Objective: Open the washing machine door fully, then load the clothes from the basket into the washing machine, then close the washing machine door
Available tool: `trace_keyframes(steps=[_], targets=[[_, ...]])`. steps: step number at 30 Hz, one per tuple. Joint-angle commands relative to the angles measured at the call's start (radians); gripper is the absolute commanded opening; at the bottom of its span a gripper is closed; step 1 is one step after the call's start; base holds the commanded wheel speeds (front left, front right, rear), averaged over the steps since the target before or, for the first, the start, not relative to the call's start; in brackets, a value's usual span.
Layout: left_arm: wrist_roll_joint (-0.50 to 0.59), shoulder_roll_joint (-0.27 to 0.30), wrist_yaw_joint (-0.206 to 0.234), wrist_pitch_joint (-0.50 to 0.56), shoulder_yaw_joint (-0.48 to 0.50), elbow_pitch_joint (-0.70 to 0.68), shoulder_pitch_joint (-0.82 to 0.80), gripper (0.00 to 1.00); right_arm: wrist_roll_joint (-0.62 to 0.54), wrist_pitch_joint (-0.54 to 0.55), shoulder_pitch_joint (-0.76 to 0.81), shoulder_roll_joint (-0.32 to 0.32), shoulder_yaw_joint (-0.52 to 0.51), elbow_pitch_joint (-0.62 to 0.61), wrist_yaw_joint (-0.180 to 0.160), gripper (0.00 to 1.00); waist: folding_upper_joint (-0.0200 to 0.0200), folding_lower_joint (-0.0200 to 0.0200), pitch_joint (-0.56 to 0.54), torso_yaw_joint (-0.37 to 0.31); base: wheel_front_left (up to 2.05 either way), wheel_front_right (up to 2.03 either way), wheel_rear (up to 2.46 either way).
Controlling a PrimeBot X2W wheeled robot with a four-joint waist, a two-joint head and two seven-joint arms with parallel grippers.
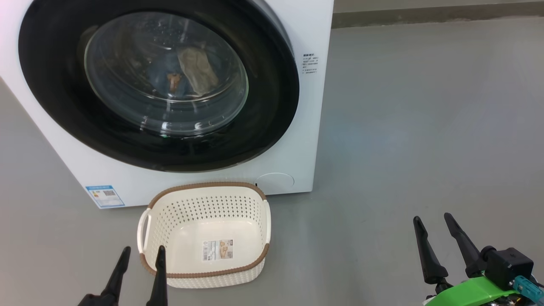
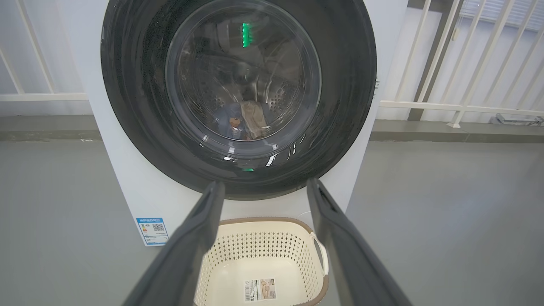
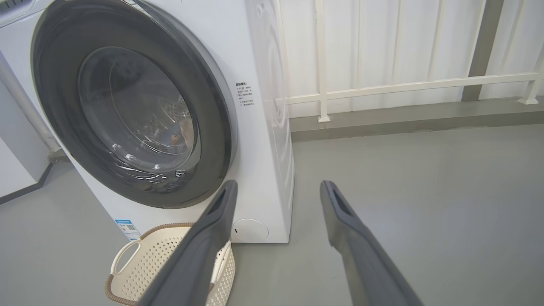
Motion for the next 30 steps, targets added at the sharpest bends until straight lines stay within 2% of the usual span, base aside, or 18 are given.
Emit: trace_keyframes(steps=[1,30], targets=[[-0.012,0.017,0.002,-0.003,0.037,-0.021,-0.016,1.0,-0.01,0.002,-0.008,-0.001,0.018,-0.036,0.001,1.0,-0.0001,0.0,-0.006,-0.005,0.0,0.0,0.0],[-0.029,0.033,0.027,0.003,0.027,-0.04,-0.013,1.0,-0.023,0.03,0.015,0.022,0.011,-0.061,0.001,1.0,-0.0001,0.0,-0.009,-0.005,0.0,0.0,0.0]])
